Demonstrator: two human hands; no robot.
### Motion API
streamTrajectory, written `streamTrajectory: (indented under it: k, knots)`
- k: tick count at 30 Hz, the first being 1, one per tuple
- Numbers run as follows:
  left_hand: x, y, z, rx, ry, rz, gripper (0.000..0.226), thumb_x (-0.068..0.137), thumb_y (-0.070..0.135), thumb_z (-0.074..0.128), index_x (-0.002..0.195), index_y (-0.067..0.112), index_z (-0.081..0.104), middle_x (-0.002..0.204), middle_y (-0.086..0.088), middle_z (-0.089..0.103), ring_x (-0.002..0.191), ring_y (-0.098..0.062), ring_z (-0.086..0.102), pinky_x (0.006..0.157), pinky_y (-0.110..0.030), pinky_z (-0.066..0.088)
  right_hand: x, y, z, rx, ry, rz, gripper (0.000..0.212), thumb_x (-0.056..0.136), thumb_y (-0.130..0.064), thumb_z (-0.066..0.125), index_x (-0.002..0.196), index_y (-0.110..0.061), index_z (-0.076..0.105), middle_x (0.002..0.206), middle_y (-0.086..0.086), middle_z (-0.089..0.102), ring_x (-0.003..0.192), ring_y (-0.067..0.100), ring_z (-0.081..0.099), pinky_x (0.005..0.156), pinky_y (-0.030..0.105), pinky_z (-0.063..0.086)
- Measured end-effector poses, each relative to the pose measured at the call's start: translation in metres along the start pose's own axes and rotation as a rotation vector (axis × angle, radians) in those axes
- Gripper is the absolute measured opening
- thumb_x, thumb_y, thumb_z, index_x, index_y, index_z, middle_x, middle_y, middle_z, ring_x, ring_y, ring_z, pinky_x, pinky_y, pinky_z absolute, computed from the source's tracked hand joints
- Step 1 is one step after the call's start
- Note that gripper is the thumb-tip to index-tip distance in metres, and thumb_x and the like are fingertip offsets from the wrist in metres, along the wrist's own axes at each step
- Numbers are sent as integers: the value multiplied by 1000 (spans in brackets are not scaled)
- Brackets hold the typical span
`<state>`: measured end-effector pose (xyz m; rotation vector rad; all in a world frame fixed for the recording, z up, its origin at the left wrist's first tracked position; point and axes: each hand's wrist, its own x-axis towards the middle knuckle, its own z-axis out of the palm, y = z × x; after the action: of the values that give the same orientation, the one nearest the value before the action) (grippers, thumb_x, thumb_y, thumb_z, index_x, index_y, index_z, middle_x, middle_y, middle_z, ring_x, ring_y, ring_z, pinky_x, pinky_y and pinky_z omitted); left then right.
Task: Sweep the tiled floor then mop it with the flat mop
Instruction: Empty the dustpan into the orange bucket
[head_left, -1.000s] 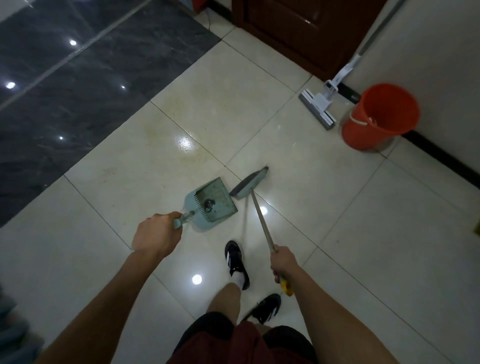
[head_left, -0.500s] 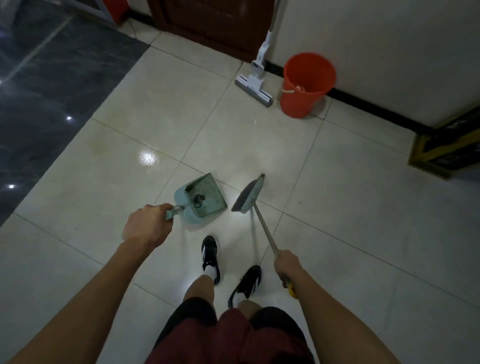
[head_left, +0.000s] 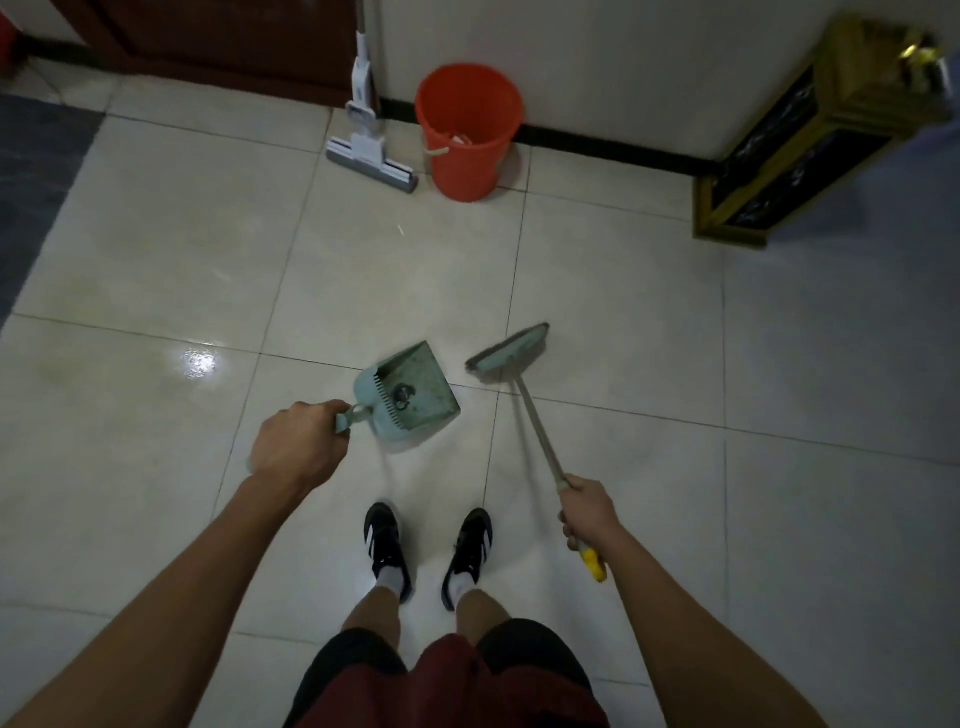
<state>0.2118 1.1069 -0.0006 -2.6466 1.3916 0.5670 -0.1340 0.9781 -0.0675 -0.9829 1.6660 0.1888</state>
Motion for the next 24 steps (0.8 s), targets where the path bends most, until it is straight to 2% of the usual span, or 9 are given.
streamTrajectory:
  k: [5,10,14,16,19,22,24]
  knots:
    - [15,2,0,-17,10,54,16,93,30,61,105,30,72,78,-7,70,69,-33,63,60,-35,49,23,-28,6,118,34,18,39,103,-11,36,139,-10,53,73,14,50,50,20,41,46,26,35]
    - [27,-3,7,8,14,112,15,93,30,62,103,30,73,76,-5,69,66,-31,63,58,-32,45,31,-29,23,145,8,120,44,99,-2,30,136,-1,53,65,11,47,43,20,39,41,23,34]
    - [35,-8,10,7,-51,123,16,93,31,58,103,30,71,80,-5,70,71,-31,64,63,-36,53,10,-9,49,230,-2,135,49,100,-6,31,146,-14,46,67,9,40,47,17,34,41,21,31]
    - [41,-13,9,-4,-66,121,15,93,31,57,99,28,71,79,-5,69,70,-31,63,63,-37,54,2,-3,59,264,7,111,47,101,-10,34,145,-15,47,69,9,39,49,17,32,43,23,30]
    - [52,-20,6,-32,-63,114,14,92,31,57,95,26,70,79,-5,68,70,-32,63,64,-38,54,-8,-2,66,241,47,80,40,101,-15,38,137,-4,53,70,12,43,49,16,35,43,25,33]
    - [64,-20,2,-53,-51,112,14,91,33,57,94,27,70,79,-5,69,70,-32,63,63,-36,52,-16,-6,70,154,145,7,37,103,-23,41,137,-13,54,72,14,59,48,17,48,42,26,44]
    - [73,-17,0,-62,-42,124,15,90,35,57,92,27,69,78,-5,69,70,-32,64,62,-35,51,-19,-9,72,136,183,-15,45,103,-21,45,147,-16,45,90,18,67,54,19,55,45,27,49]
